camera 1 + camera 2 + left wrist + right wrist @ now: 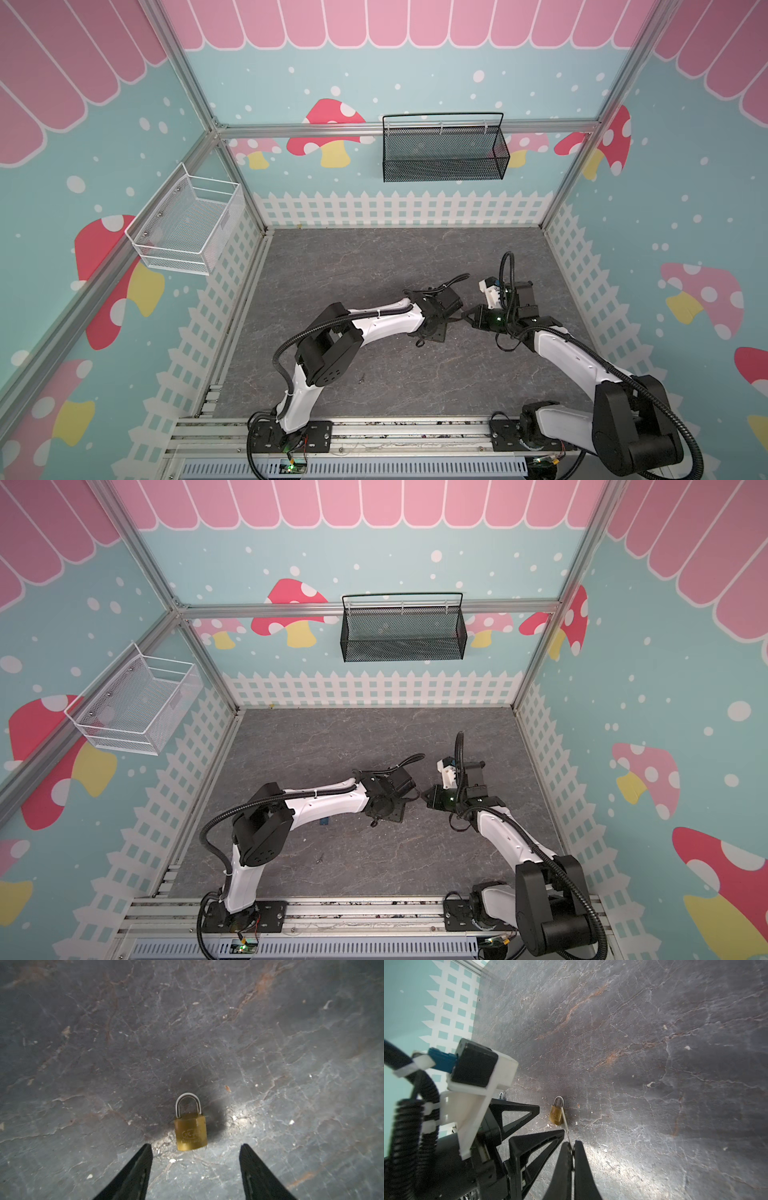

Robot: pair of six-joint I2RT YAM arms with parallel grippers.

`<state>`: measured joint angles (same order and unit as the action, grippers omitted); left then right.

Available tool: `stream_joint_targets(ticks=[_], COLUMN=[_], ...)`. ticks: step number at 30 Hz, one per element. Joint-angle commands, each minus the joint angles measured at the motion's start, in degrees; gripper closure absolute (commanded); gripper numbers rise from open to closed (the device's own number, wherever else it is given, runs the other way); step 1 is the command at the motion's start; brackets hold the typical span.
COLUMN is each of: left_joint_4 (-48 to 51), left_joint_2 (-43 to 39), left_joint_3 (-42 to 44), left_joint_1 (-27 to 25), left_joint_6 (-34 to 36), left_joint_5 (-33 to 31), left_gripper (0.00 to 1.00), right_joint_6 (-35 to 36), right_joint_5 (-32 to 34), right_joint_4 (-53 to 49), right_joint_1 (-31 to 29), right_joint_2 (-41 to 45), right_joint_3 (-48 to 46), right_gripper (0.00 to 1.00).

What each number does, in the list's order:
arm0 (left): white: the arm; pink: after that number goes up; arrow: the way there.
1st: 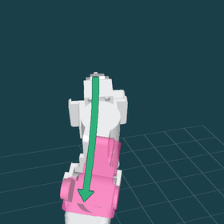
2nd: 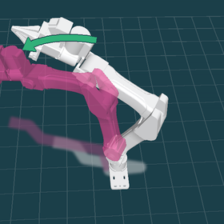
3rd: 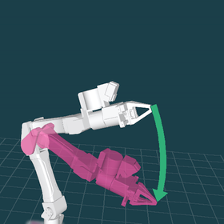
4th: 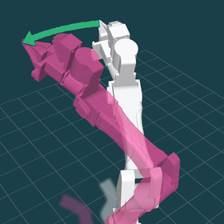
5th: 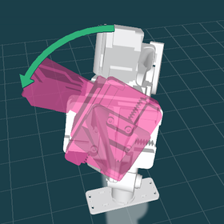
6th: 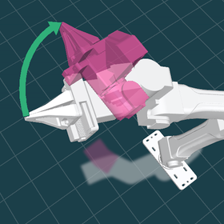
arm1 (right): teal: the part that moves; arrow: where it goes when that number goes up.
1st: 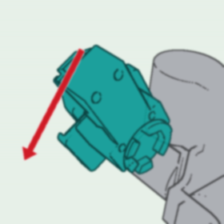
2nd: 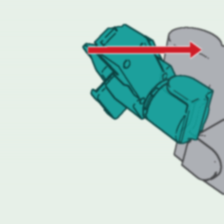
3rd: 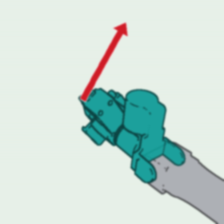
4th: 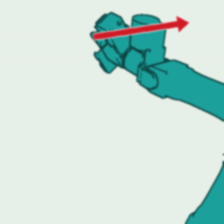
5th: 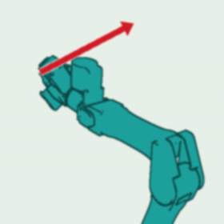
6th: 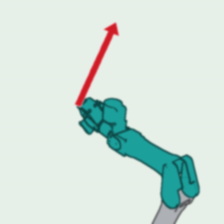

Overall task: Unlock with the key
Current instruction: 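Close the left gripper on the brass padlock body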

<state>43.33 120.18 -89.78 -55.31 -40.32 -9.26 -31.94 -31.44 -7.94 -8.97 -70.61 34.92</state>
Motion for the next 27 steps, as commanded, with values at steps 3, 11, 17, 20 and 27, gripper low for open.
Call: stream_joint_targets(ticks=[3, 11, 17, 20, 27], left_joint_4=[2.2, 2.2, 2.9, 3.0, 4.0], left_joint_2=[2.6, 5.0, 5.6, 5.6, 5.5], left_joint_3=[-3.2, -5.2, -5.1, -4.7, -3.8], left_joint_1=[-0.1, -0.1, -0.1, -0.1, -0.2], left_joint_6=[-1.3, -1.7, -1.5, -2.0, -1.9], left_joint_5=[-2.5, -2.4, -3.2, -3.8, -4.4], left_gripper=[0.4, 0.45, 0.51, 0.52, 0.57], right_joint_6=[1.3, 1.4, 1.5, 1.5, 1.7], right_joint_5=[0.0, -0.5, -0.6, -0.6, -1.0], right_joint_4=[-0.3, -0.2, -0.1, 0.0, 0.3], right_joint_1=[0.4, 0.4, 0.6, 0.6, 0.6], right_joint_2=[-0.7, -1.3, -1.5, -1.5, -1.7], right_joint_3=[0.1, -0.1, -0.1, 0.0, -0.1], right_gripper=[1.0, 1.0, 1.0, 1.0, 1.0])
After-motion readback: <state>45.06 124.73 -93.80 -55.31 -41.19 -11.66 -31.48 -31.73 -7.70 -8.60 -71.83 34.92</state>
